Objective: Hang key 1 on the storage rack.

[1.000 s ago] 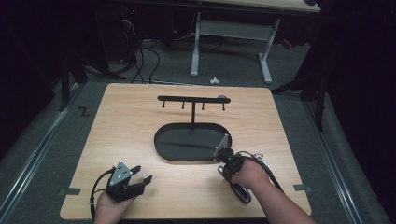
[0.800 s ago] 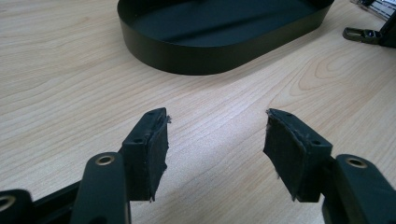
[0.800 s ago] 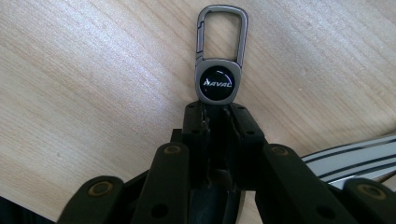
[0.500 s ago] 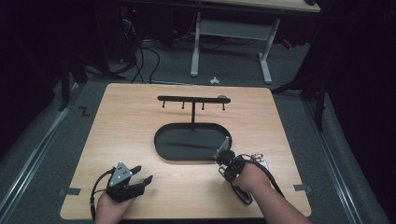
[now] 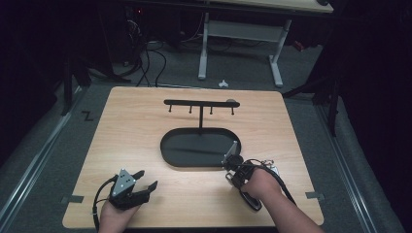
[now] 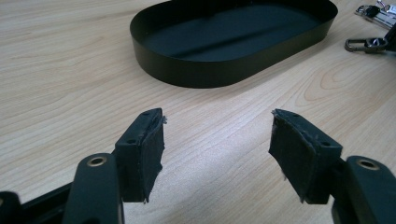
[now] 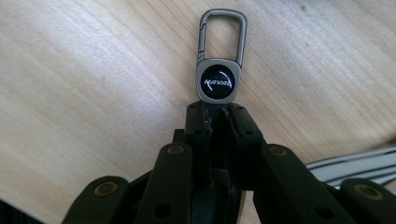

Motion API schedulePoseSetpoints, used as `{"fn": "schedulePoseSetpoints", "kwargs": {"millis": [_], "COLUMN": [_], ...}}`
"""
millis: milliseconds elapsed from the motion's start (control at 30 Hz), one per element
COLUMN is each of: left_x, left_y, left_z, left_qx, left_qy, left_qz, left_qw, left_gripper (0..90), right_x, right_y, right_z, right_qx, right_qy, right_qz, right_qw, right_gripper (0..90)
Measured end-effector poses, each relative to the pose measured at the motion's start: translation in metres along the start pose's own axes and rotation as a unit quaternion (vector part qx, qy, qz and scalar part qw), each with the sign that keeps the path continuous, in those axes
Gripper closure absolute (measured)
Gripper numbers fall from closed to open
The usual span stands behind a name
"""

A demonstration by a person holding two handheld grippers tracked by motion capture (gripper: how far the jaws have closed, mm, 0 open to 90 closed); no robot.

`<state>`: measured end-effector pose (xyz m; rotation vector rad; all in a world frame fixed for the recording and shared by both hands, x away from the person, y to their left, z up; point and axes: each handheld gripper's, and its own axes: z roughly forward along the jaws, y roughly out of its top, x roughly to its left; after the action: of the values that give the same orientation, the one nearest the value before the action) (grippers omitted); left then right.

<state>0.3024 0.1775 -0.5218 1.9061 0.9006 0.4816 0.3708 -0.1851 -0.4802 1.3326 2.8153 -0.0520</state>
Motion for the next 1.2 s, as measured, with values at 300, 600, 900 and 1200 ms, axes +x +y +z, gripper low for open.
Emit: {"fn": "schedulePoseSetpoints", "kwargs": {"millis": [300, 600, 900, 1200], "left_x": [-0.007, -0.01, -0.008, -0.008], "left_y": [0.001, 0.0, 0.0, 0.001], "left_z": [-0.002, -0.001, -0.002, -0.001], "left_qx": [-0.01, -0.014, -0.014, -0.01], "left_qy": [-0.007, -0.005, -0.003, -0.006], "left_qz": [0.017, 0.023, 0.022, 0.025], "left_qw": [0.9998, 0.9996, 0.9996, 0.9996], "left_gripper": [36.3, 36.4, 36.6, 36.6], "right_x": [-0.003, -0.015, -0.021, -0.02], "right_y": [-0.019, -0.034, -0.035, -0.027], "right_z": [-0.03, -0.062, -0.086, -0.103], "right_qx": [-0.05, -0.095, -0.128, -0.148], "right_qy": [0.0, -0.003, -0.011, -0.014], "right_qz": [0.006, 0.02, 0.024, 0.023], "right_qw": [0.9987, 0.9953, 0.9914, 0.9886], "right_gripper": [80.8, 80.9, 80.9, 80.9]}}
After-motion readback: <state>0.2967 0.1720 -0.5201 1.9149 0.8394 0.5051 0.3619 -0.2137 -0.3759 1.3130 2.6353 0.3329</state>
